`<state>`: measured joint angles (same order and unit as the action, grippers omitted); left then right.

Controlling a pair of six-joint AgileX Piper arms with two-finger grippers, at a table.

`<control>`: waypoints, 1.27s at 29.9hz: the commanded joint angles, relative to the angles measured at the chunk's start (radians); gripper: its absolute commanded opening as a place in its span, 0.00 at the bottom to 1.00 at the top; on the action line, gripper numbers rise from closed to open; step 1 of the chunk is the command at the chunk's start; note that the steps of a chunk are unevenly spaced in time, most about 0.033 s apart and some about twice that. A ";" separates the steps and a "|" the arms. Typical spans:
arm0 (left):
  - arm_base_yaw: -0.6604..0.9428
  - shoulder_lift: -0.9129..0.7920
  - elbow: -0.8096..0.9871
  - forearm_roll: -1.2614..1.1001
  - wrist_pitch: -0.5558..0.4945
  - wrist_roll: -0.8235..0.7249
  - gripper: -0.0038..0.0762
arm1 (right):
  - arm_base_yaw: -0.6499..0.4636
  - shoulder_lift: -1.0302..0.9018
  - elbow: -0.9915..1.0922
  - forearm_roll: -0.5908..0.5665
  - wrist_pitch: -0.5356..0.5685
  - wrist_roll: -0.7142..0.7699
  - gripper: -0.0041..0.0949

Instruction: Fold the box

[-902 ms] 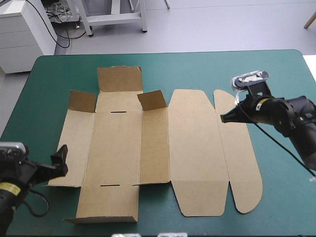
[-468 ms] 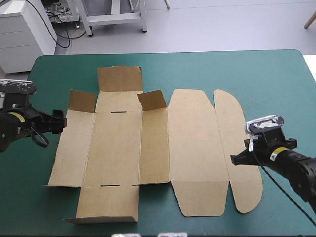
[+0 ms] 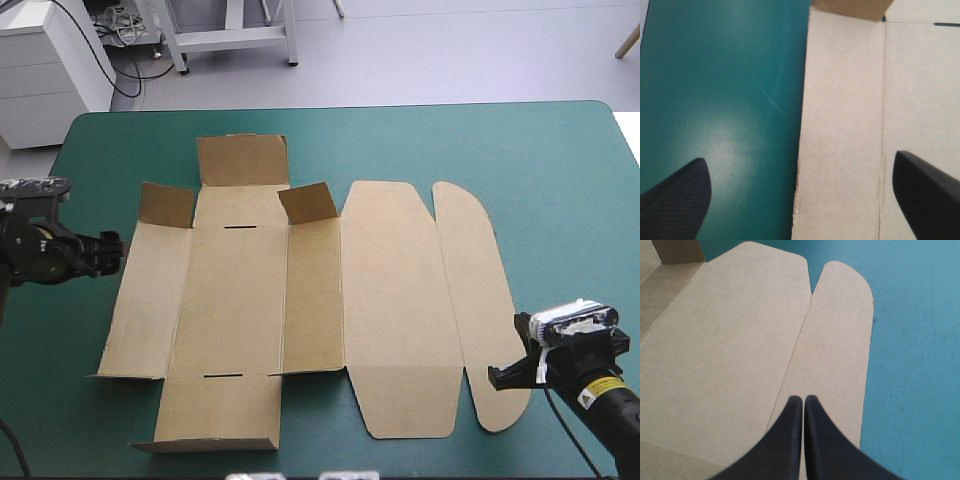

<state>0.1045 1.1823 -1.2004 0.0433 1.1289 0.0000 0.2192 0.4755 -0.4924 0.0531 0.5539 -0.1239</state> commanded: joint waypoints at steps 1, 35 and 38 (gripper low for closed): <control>0.194 -0.016 0.079 -0.207 -0.093 0.108 0.91 | -0.005 -0.061 0.010 0.004 -0.079 -0.008 0.04; 0.383 0.300 0.236 -0.629 0.105 0.551 0.91 | -0.005 -0.400 0.062 0.005 0.028 -0.002 0.04; 0.383 0.309 0.236 -0.690 0.145 0.588 0.91 | -0.005 -0.400 0.062 0.005 0.028 -0.002 0.04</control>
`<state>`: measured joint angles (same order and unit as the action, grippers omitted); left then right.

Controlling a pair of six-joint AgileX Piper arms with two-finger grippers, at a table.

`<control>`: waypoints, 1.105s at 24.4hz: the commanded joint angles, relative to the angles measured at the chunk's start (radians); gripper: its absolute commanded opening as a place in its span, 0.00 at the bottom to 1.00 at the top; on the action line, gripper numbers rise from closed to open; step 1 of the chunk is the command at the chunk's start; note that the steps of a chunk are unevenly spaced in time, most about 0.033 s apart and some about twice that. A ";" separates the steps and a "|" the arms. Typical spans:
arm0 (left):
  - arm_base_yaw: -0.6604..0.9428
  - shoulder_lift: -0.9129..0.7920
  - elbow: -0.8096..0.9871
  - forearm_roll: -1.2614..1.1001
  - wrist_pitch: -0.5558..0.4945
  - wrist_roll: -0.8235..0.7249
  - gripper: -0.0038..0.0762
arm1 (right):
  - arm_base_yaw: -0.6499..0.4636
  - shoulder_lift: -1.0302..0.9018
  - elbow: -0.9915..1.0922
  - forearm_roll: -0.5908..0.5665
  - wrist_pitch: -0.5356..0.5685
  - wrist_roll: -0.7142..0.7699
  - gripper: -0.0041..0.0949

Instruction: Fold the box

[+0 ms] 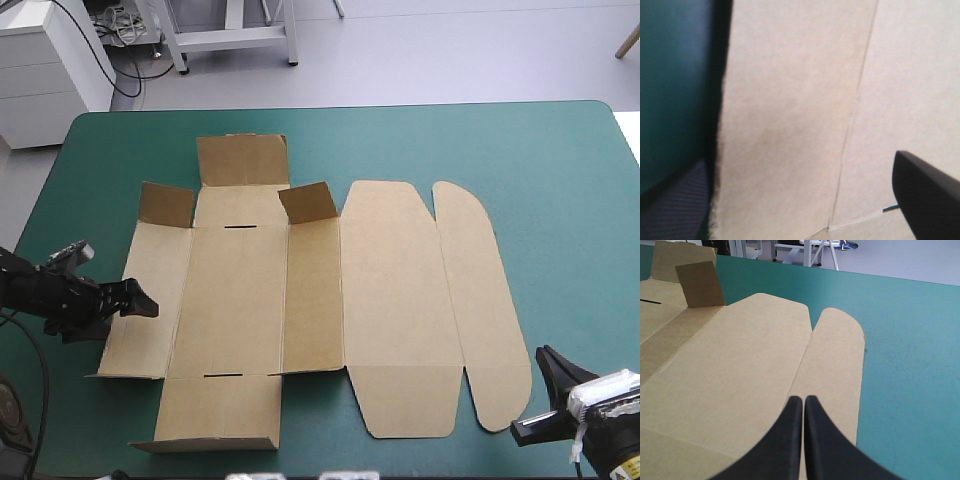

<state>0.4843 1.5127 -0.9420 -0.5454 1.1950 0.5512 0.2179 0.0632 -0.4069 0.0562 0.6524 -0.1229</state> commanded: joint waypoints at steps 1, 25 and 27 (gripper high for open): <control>0.004 -0.017 -0.022 -0.115 0.084 0.037 0.91 | -0.004 0.013 -0.024 0.002 -0.071 -0.003 0.04; -0.098 -0.058 0.025 -0.091 0.087 -0.069 0.05 | -0.004 0.013 -0.024 0.002 -0.073 -0.003 0.04; -0.098 -0.058 0.025 -0.091 0.087 -0.073 0.04 | -0.004 0.013 -0.022 0.002 -0.073 -0.003 0.04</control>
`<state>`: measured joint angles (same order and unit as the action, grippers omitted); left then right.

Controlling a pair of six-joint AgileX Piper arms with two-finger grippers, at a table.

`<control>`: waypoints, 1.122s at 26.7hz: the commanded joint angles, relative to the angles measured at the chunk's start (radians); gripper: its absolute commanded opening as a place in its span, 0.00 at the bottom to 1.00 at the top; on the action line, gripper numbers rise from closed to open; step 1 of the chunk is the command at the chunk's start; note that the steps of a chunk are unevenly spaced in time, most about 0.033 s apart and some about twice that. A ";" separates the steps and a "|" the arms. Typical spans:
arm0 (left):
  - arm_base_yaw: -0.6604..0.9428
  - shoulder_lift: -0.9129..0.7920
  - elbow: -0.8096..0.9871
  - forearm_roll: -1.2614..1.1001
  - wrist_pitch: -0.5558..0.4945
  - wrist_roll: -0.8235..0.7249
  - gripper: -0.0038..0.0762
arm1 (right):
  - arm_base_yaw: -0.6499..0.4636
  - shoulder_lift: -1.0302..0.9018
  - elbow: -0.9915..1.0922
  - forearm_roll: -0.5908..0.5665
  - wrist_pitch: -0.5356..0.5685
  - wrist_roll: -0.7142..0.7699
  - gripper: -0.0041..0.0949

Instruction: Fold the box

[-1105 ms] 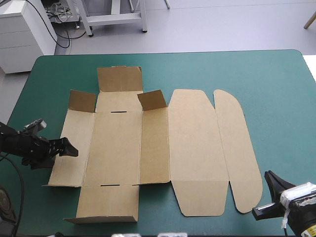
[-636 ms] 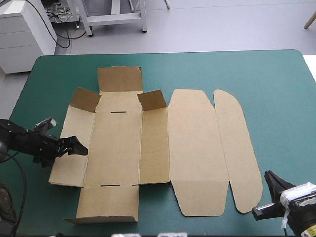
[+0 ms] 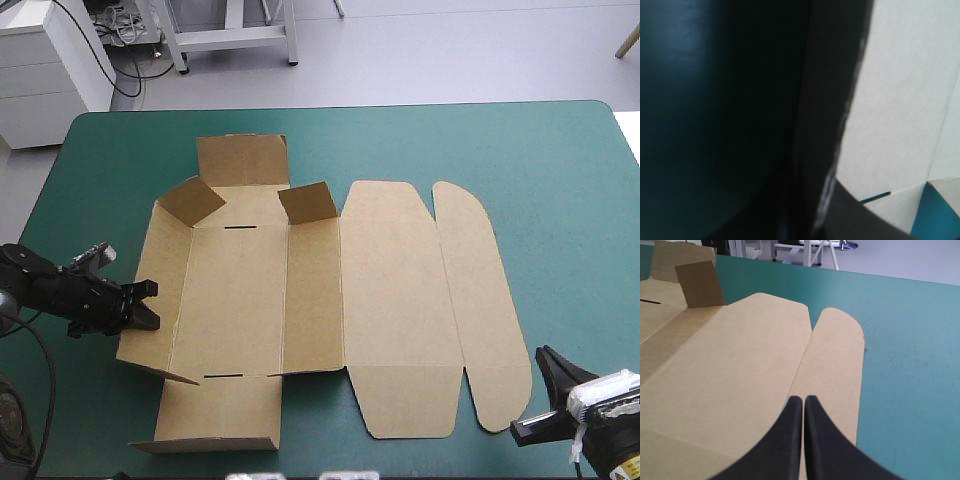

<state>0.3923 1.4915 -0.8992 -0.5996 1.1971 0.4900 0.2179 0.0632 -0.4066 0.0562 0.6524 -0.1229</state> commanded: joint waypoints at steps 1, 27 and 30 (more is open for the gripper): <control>-0.006 -0.036 -0.018 -0.037 0.085 -0.012 0.04 | -0.004 0.013 -0.022 0.002 -0.073 -0.003 0.04; -0.597 0.011 -0.563 0.668 0.073 -0.049 0.04 | -0.004 0.013 -0.012 0.002 -0.080 -0.003 0.04; -0.668 0.046 -0.610 0.787 0.034 -0.025 0.04 | -0.004 0.013 -0.012 0.002 -0.080 -0.003 0.04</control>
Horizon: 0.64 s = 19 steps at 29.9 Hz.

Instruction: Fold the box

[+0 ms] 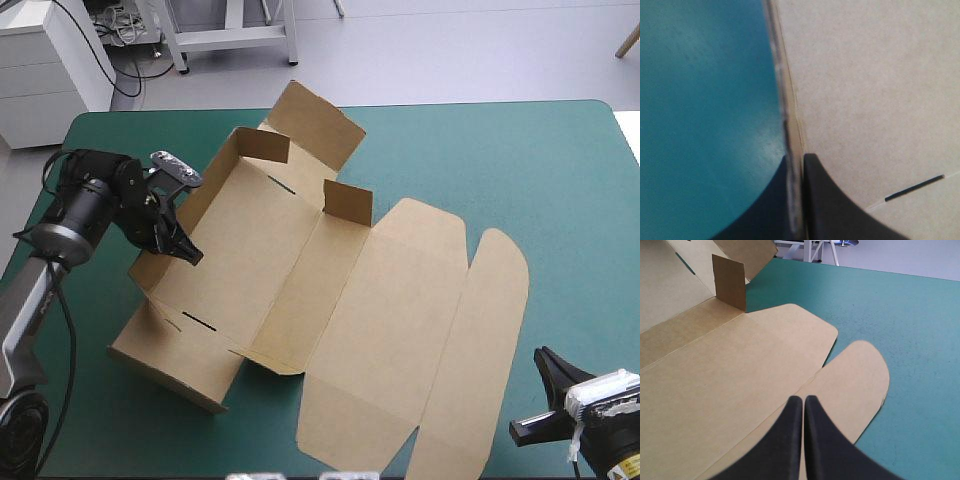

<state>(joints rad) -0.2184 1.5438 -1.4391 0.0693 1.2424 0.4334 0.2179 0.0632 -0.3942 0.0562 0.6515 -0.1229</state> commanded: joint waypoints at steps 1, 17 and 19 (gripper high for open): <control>-0.087 0.003 -0.082 0.173 -0.034 0.037 0.04 | -0.004 0.013 -0.024 0.002 -0.079 -0.003 0.04; -0.375 0.070 -0.062 0.562 -0.476 -0.014 0.04 | -0.004 0.013 -0.024 0.002 -0.079 -0.003 0.04; -0.410 0.070 -0.031 0.659 -0.483 -0.057 0.04 | -0.004 0.013 -0.024 0.002 -0.079 -0.003 0.04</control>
<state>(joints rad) -0.5804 1.6526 -1.4767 0.6048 0.8220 0.4312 0.2179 0.0632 -0.3942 0.0562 0.6515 -0.1229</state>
